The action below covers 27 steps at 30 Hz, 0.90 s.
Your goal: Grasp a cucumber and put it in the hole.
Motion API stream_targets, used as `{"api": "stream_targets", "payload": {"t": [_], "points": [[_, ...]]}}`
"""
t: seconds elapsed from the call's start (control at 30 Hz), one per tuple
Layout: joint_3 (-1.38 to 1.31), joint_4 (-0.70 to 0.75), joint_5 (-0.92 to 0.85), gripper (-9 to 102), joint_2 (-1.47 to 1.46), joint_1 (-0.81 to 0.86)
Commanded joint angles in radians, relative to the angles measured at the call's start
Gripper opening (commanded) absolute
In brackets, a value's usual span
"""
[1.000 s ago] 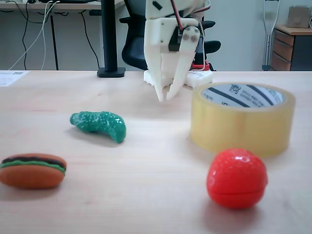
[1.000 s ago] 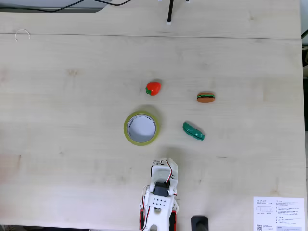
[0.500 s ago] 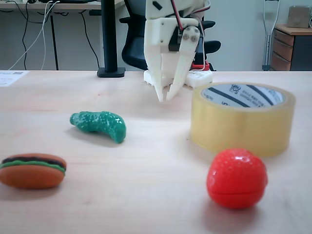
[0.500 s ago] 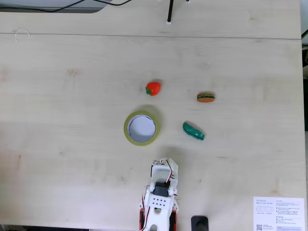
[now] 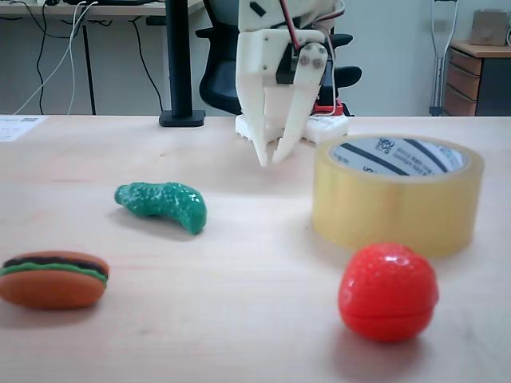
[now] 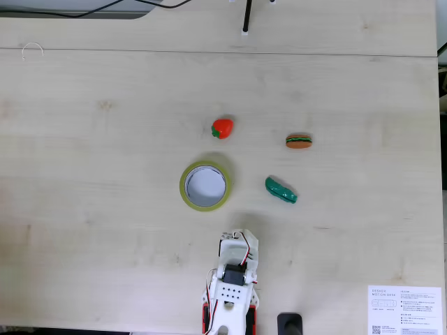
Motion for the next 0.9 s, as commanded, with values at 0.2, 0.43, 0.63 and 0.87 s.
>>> {"api": "stream_targets", "payload": {"t": [0.2,0.43,0.63,0.87], "points": [[-0.005,0.015,0.002,0,-0.002,-0.002],[-0.005,0.015,0.002,0,0.0,-0.002],[-0.005,0.015,0.002,0,0.002,-0.002],[-0.005,0.015,0.006,1,0.002,-0.002]]}}
